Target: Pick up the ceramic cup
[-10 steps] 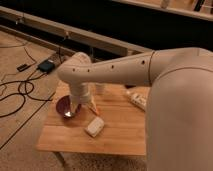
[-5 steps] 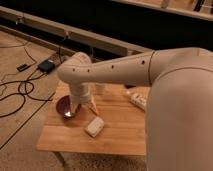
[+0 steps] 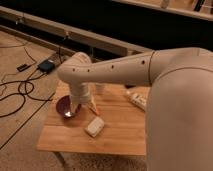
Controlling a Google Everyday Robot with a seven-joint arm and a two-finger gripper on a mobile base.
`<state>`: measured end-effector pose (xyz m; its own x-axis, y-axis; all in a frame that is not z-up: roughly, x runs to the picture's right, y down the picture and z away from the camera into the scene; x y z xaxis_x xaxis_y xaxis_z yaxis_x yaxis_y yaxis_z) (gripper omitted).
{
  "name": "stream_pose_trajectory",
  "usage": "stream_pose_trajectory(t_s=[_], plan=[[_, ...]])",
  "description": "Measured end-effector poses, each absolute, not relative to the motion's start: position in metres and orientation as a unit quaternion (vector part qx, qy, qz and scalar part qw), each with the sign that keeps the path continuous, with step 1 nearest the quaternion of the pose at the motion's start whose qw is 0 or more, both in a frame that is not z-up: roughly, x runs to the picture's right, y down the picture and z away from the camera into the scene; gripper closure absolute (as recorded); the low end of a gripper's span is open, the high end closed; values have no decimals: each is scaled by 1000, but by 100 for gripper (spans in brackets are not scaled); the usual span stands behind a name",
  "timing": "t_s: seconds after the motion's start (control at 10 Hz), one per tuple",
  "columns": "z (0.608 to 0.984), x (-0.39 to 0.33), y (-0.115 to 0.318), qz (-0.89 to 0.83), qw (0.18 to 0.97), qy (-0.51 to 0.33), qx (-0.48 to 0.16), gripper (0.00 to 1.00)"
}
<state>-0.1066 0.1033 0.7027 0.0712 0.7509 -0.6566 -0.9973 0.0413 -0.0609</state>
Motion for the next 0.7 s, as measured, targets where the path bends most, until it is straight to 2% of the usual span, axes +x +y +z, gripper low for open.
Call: stream_pose_trajectory(t_s=[0.2, 0.7], plan=[[708, -98, 94, 644, 682, 234, -257, 35], [760, -17, 10, 658, 689, 223, -207, 35]])
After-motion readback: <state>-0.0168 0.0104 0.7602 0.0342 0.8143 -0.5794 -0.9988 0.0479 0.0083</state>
